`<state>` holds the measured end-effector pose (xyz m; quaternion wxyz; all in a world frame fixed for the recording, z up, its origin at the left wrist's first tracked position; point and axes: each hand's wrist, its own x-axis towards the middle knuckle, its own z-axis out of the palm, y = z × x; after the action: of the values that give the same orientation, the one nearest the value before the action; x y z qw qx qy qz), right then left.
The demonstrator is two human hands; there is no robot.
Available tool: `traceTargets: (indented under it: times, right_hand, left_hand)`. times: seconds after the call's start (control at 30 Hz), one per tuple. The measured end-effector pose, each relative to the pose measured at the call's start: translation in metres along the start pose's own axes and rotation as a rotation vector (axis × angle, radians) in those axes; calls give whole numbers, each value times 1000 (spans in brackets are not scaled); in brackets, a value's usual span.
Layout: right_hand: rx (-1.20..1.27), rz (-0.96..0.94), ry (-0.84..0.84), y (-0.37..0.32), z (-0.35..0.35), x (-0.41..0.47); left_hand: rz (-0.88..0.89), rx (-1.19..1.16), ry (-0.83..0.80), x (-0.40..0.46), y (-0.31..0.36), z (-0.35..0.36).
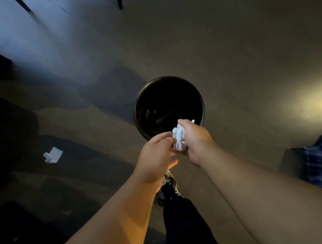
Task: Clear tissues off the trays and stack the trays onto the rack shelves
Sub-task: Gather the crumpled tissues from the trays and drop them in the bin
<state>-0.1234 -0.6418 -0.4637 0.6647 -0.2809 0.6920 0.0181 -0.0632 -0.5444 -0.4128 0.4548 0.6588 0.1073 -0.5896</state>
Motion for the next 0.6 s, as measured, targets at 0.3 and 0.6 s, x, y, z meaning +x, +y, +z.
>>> traceTargets:
  times: [0.3, 0.6]
  right_hand:
    - [98, 43, -5, -25, 10, 80]
    - [203, 33, 0, -27, -3, 60]
  left_hand:
    - [6, -46, 1, 79, 13, -3]
    - [42, 132, 92, 62, 24, -24]
